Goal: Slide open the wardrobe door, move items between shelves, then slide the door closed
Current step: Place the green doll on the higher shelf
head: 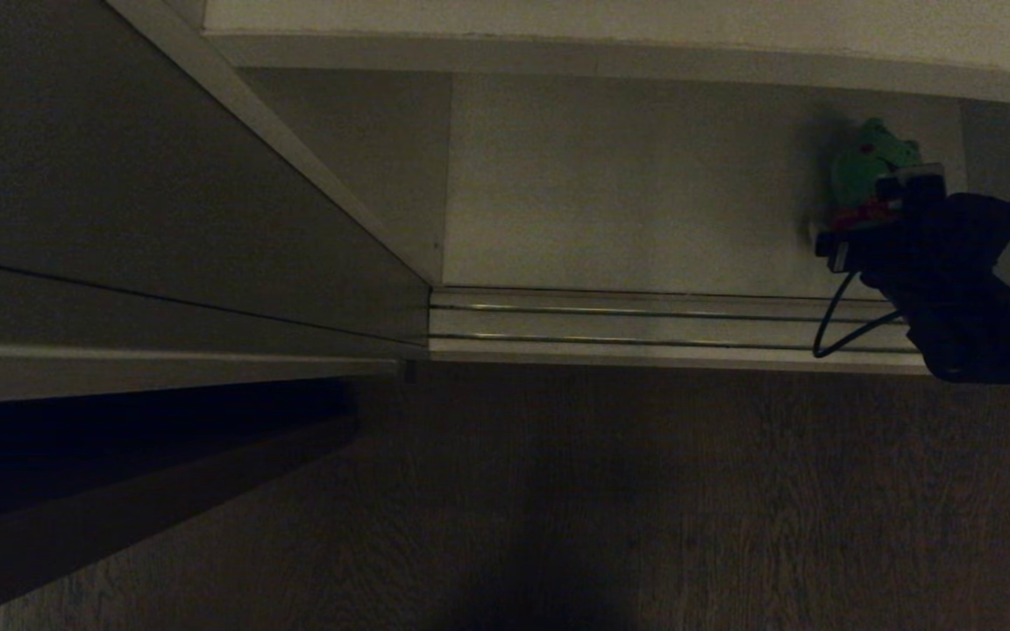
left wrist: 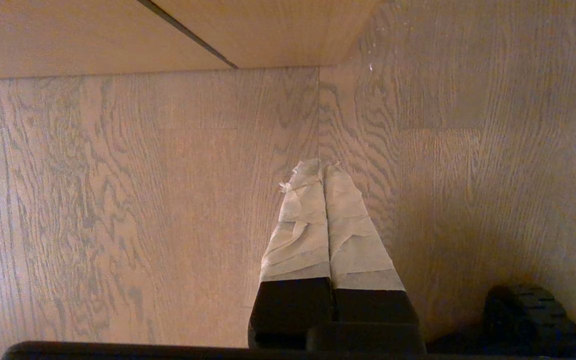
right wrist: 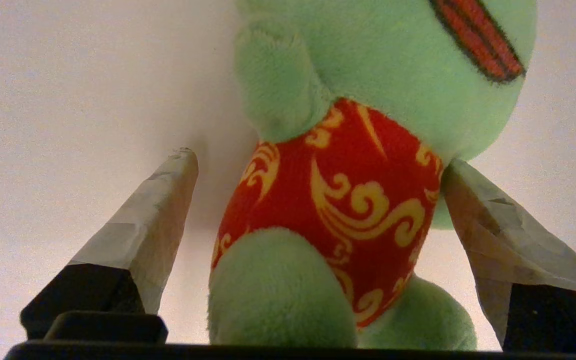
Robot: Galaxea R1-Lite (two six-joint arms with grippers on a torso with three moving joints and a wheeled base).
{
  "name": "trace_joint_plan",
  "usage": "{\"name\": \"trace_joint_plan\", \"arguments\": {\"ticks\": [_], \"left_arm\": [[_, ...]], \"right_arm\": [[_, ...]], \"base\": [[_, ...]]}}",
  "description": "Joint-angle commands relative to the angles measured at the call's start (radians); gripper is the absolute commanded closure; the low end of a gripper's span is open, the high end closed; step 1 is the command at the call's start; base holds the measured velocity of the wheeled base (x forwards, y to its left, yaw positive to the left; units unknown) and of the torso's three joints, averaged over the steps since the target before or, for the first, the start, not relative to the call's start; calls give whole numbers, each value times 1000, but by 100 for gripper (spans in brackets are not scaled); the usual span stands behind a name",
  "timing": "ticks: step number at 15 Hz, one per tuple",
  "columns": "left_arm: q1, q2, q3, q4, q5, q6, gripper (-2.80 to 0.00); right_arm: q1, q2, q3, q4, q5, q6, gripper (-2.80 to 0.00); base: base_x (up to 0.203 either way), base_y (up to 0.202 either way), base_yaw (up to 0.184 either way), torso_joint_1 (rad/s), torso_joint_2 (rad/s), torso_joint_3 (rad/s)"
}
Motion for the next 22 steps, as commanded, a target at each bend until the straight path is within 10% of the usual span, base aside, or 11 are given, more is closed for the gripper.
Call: {"name": "trace_joint_plan", "arguments": {"ticks": [1,22], "left_arm": [[0,0,0,1,0,0,0],[0,-1,0,1,0,0,0]], "right_arm": [[0,-2,-5,-9,0,-1,-280],[-3,-118,122,7,10,10,-280]], "base": [[0,0,0,0,0,0],[0,0,0,0,0,0]]}}
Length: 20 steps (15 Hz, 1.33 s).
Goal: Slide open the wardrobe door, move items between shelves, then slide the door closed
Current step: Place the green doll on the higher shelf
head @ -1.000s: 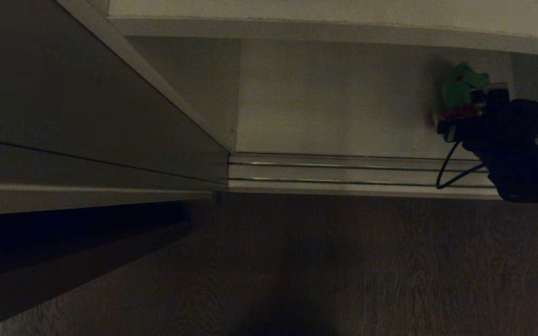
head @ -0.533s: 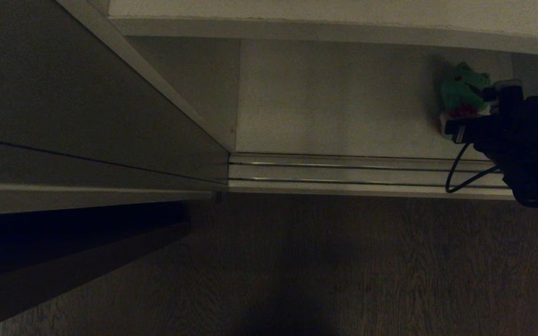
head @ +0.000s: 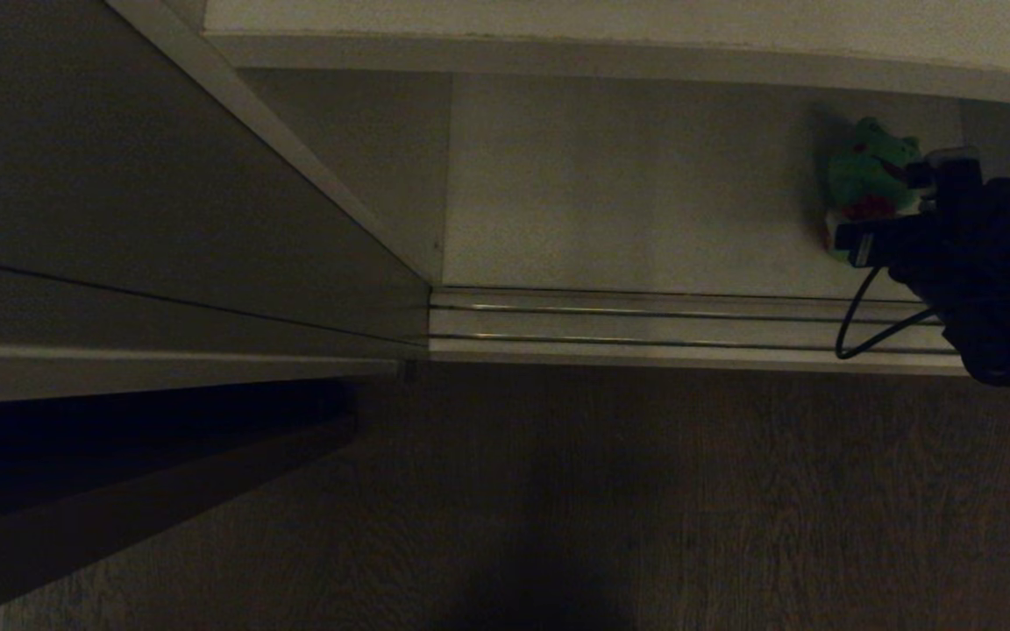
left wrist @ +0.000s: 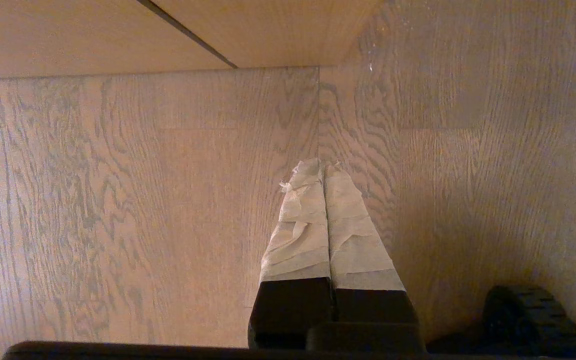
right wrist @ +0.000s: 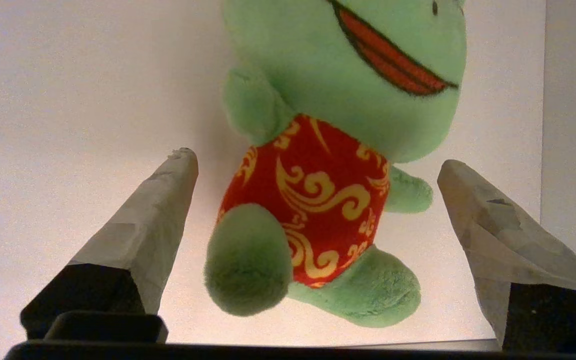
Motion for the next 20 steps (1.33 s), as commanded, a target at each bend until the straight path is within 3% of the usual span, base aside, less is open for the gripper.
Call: {"name": "trace_joint_plan", "arguments": {"ticks": [1,13,20], "left_arm": [[0,-1,0,1,0,1,0],[-1,-1,0,0,0,0,0],[0,-1,0,1,0,1,0]], "right_arm": [[0,20,-16,-3,-1,-1,0],[0,30,-13,7,-1,1,0],[-3,-228,224,58,28,-8,0]], "base": [[0,0,0,0,0,0],[0,0,0,0,0,0],[0,0,0,0,0,0]]}}
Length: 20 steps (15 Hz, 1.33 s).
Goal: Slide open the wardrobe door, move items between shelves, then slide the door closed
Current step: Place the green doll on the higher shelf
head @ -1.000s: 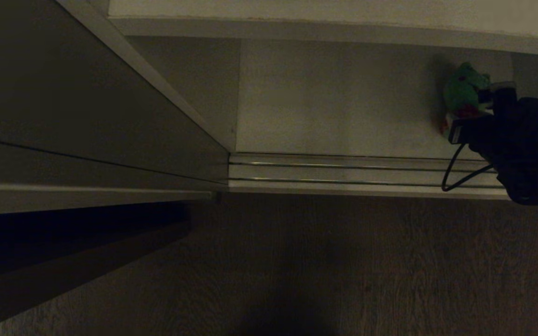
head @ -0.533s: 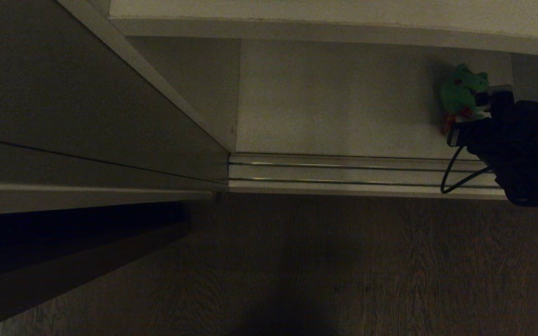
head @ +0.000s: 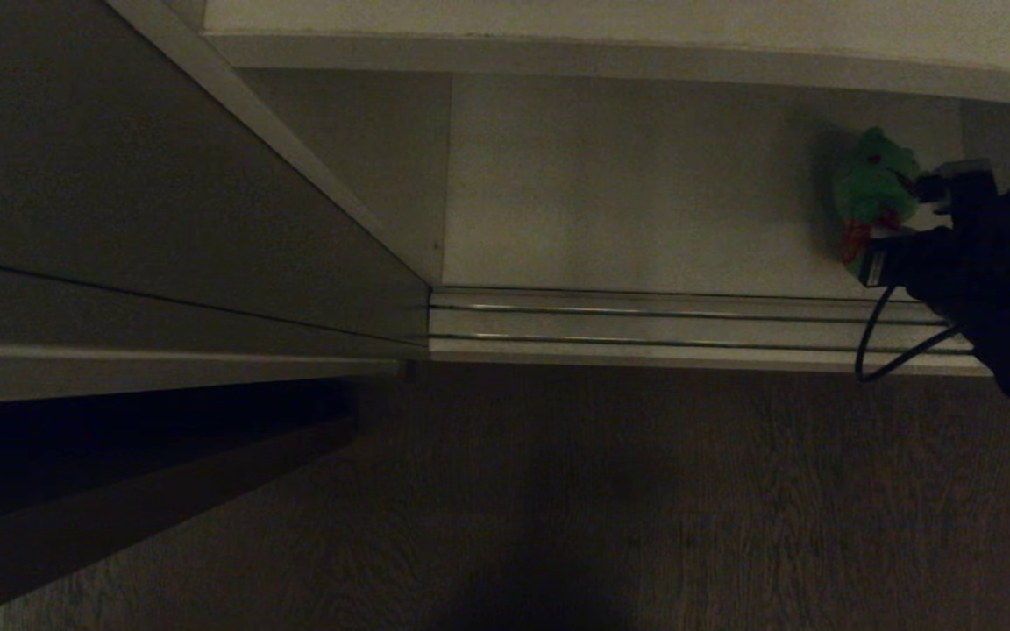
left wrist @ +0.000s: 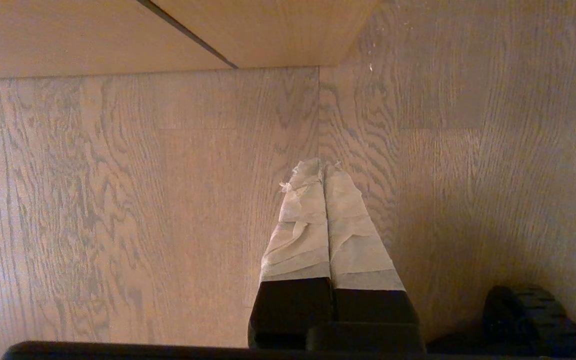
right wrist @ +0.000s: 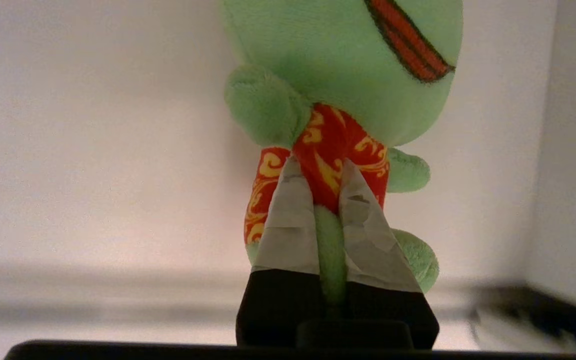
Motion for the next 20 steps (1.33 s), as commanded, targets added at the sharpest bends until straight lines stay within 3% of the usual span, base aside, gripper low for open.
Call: {"name": "trace_joint_plan", "arguments": {"ticks": [1,8,14,20], "left_arm": [[0,-1,0,1,0,0,0],[0,-1,0,1,0,0,0],[0,-1,0,1,0,0,0],[0,-1,0,0,0,0,0]], "right_arm": [[-8,-158,100,25,9,2,0],[-19,-522,437,141,28,-2,0],[-20,-857,840,205,27,-22,0],[-17,-1294,879,513,19,2,0]], "base": [[0,0,0,0,0,0],[0,0,0,0,0,0],[0,0,0,0,0,0],[0,0,0,0,0,0]]}}
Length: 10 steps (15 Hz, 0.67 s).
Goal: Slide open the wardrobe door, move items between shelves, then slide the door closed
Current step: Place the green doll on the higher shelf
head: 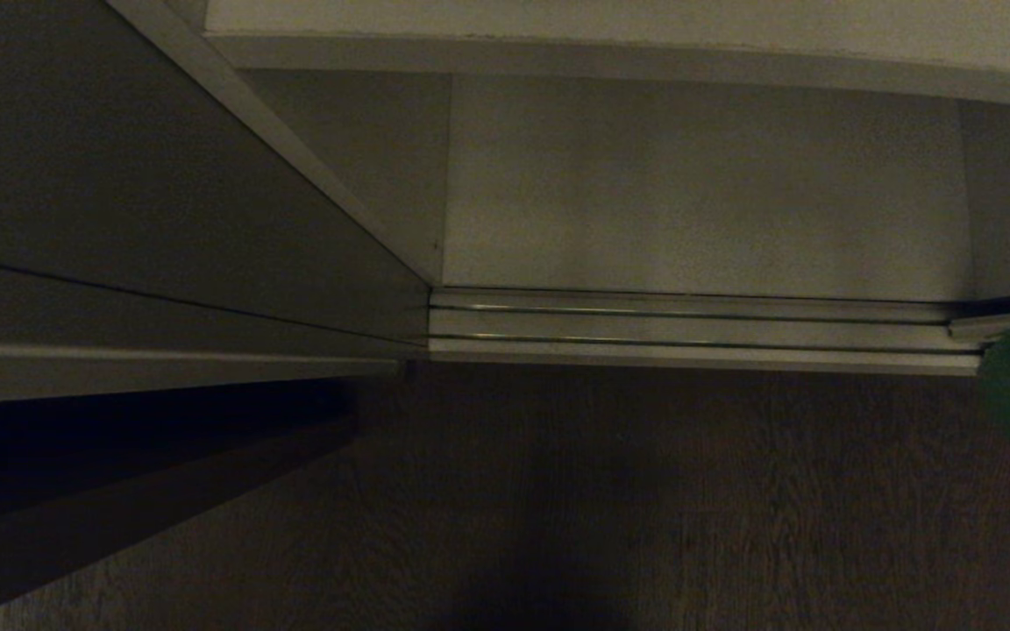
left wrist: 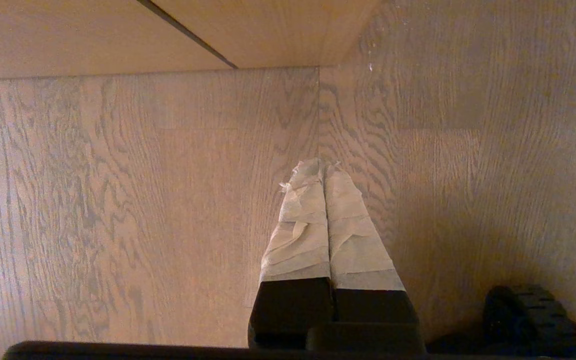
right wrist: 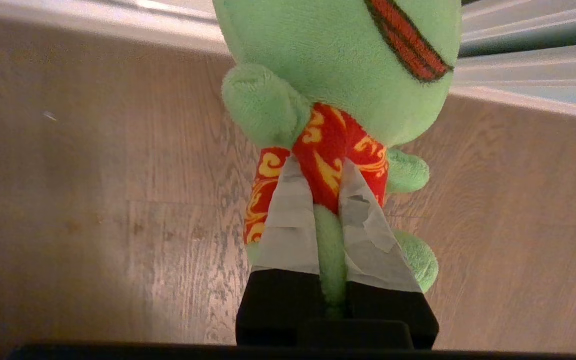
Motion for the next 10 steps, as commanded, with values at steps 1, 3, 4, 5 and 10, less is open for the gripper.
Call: {"name": "trace_joint_plan", "arguments": {"ticks": [1,3,4,5,10], "left_arm": [[0,1,0,1,0,0,0],[0,-1,0,1,0,1,0],[0,-1,0,0,0,2,0],[0,-1,0,1,0,0,0],[0,-1,0,0,0,1,0]], "right_arm": [[4,-243,6,97,0,10,0],[11,-393,10,204,-1,16,0],[16,-467,12,282,-3,18,0],[20,-508,14,334,-19,22,0],[76,-548,18,488,-97,132,0]], "base": [[0,0,0,0,0,0],[0,0,0,0,0,0],[0,0,0,0,0,0],[0,0,0,0,0,0],[0,0,0,0,0,0]]}}
